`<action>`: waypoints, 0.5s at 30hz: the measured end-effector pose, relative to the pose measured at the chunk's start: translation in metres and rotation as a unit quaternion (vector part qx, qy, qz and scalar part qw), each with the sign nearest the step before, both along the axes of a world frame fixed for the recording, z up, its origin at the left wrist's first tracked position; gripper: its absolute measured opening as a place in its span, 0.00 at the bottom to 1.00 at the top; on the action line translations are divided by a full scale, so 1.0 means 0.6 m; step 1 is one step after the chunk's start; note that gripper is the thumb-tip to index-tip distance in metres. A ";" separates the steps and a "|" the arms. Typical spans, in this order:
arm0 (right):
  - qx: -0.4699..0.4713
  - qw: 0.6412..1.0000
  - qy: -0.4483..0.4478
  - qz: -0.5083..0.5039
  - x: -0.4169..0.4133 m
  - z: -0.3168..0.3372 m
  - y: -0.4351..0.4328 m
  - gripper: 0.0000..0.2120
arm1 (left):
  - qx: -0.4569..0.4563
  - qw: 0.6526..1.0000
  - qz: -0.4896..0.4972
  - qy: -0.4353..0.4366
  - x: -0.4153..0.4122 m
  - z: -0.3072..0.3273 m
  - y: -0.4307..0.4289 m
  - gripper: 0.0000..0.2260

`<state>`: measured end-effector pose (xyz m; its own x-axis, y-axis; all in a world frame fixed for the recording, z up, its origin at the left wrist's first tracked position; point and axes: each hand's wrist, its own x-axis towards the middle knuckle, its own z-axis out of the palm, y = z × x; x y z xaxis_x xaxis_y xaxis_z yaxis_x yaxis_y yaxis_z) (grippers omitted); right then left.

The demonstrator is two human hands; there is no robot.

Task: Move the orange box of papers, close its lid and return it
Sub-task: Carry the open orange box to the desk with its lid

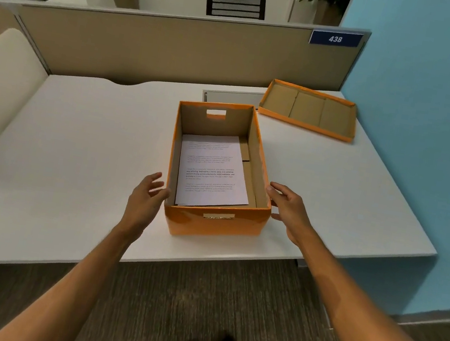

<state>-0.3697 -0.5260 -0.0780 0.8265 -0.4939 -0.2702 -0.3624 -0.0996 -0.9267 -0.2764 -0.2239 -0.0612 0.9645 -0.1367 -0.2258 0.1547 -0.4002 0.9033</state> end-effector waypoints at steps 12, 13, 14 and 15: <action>-0.134 0.990 -0.036 -0.031 -0.019 0.073 -0.087 0.16 | 0.091 0.953 -0.160 -0.242 0.006 0.083 -0.162 0.22; -0.138 0.989 -0.039 -0.034 -0.018 0.078 -0.100 0.15 | 0.085 0.951 -0.169 -0.243 0.006 0.087 -0.180 0.22; -0.142 0.988 -0.043 -0.036 -0.015 0.083 -0.113 0.15 | 0.075 0.951 -0.177 -0.243 0.007 0.091 -0.199 0.22; -0.148 0.987 -0.046 -0.040 -0.012 0.087 -0.128 0.15 | 0.064 0.951 -0.183 -0.242 0.009 0.094 -0.219 0.22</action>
